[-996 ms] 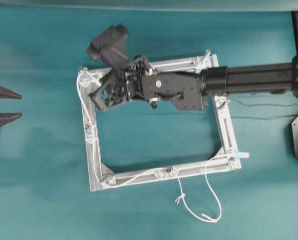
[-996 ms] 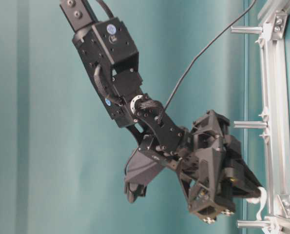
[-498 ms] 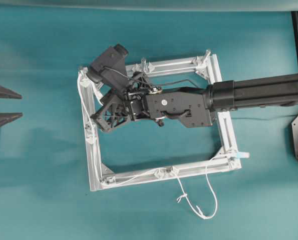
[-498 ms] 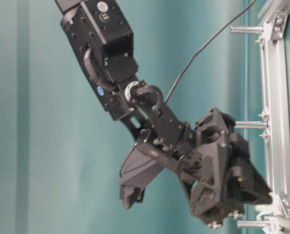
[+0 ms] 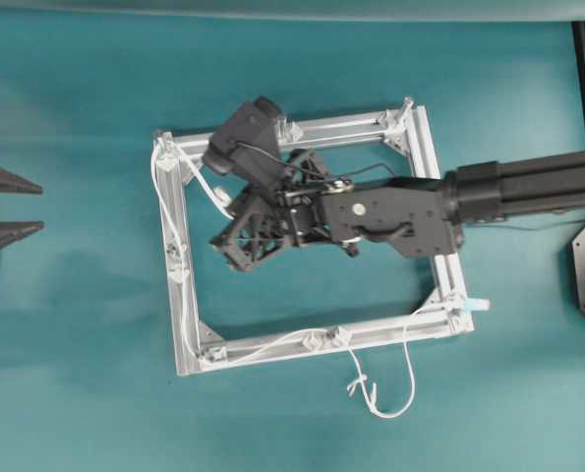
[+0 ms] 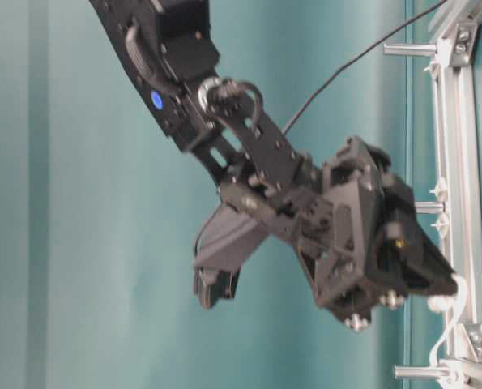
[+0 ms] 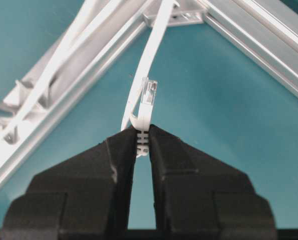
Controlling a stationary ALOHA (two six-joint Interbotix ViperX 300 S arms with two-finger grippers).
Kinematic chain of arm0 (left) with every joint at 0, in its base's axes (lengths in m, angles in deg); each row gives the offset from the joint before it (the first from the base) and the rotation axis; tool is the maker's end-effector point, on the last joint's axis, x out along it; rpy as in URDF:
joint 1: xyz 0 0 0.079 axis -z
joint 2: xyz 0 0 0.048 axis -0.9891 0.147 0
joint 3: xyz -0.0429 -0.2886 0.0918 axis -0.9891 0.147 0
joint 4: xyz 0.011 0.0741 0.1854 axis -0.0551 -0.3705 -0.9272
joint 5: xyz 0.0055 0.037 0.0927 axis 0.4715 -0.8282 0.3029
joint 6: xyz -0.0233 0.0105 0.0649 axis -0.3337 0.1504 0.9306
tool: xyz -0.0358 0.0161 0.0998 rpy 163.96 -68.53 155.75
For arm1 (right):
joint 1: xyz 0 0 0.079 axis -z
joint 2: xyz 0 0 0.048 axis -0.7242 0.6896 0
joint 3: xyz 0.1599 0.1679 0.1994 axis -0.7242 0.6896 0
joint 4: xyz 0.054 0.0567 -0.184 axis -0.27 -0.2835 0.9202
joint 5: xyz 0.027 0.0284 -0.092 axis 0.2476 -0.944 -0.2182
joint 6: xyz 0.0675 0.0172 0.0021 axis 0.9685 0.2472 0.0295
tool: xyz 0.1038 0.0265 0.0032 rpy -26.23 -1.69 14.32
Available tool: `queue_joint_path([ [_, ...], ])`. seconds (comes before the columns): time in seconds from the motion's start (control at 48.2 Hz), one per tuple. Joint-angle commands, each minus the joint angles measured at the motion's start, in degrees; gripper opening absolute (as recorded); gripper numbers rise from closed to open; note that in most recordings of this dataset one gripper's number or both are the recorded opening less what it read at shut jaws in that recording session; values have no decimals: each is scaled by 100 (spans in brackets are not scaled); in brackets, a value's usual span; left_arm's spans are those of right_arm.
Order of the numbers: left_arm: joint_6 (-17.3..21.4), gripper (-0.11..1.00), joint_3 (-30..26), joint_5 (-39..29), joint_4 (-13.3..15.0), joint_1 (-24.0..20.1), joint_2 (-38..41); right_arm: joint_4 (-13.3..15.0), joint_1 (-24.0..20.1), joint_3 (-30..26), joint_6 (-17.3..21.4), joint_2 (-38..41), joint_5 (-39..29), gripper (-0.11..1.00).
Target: Move the cable alternately left and right between 8 pins so it hooks onto each one.
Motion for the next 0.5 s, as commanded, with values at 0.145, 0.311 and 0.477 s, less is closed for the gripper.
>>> queue_joint_path([
  [0.145, 26, 64, -62, 26, -18, 9, 35, 18, -62, 545, 9, -650, 35, 10],
  [0.311, 26, 64, -70, 26, -18, 9, 44, 18, -62, 940, 0, -949, 26, 10],
  [0.477, 26, 64, -62, 26, -18, 9, 44, 26, -35, 1336, -26, -1222, 0, 10],
])
